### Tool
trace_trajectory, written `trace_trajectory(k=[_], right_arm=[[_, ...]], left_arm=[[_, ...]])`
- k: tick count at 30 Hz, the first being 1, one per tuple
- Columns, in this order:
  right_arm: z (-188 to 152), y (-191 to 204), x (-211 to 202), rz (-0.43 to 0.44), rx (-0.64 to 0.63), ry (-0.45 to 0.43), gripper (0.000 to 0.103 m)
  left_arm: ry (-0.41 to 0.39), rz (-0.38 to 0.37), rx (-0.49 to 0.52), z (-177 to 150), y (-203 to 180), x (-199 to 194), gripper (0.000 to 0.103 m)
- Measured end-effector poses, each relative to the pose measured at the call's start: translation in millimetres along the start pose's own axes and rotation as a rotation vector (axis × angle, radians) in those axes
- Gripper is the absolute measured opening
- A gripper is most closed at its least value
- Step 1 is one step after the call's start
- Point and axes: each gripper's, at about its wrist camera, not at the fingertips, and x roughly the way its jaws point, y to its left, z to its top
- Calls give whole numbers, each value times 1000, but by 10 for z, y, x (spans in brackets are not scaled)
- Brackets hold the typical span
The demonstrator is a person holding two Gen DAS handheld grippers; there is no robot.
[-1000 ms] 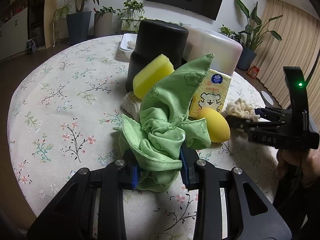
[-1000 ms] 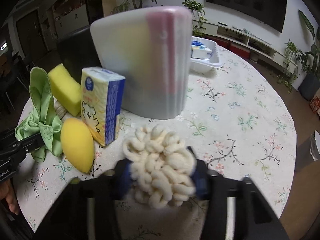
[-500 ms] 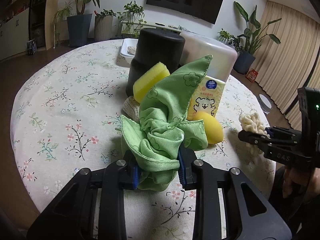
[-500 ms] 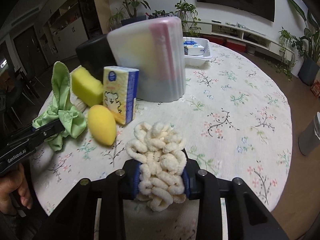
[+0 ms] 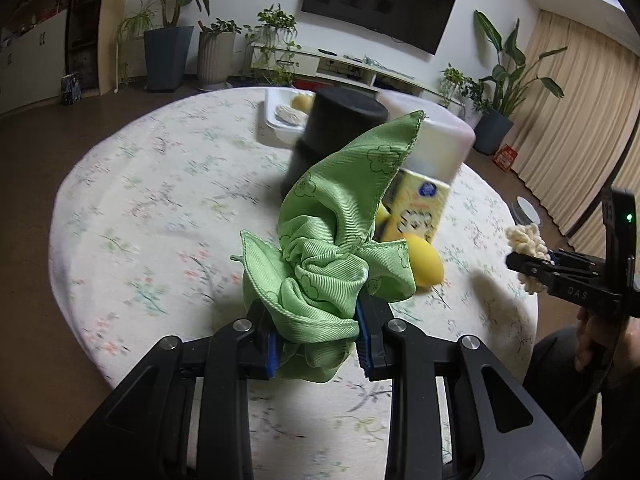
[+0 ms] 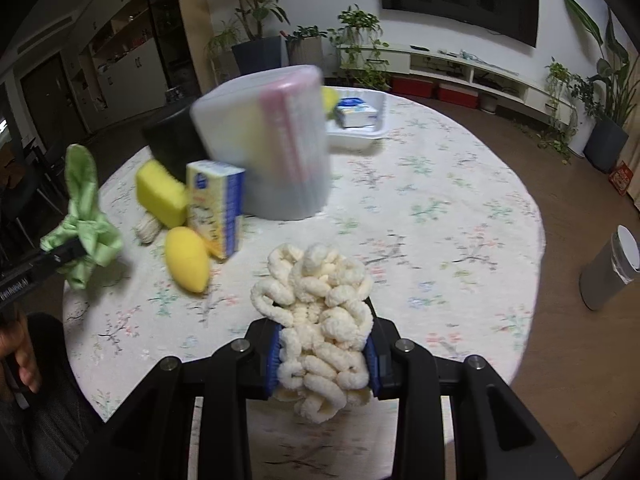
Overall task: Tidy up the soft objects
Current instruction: 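Carry the green cloth and cream scrunchie over the white tray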
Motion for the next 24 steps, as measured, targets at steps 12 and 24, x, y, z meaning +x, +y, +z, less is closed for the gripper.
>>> trace_trajectory(k=[12, 24], right_arm=[[578, -815, -51, -110, 31, -10, 35], [2159, -1215, 536, -110, -45, -32, 35]], left_arm=[[-34, 58, 30, 752, 482, -58, 26], [34, 32, 191, 2128, 480, 825, 26]])
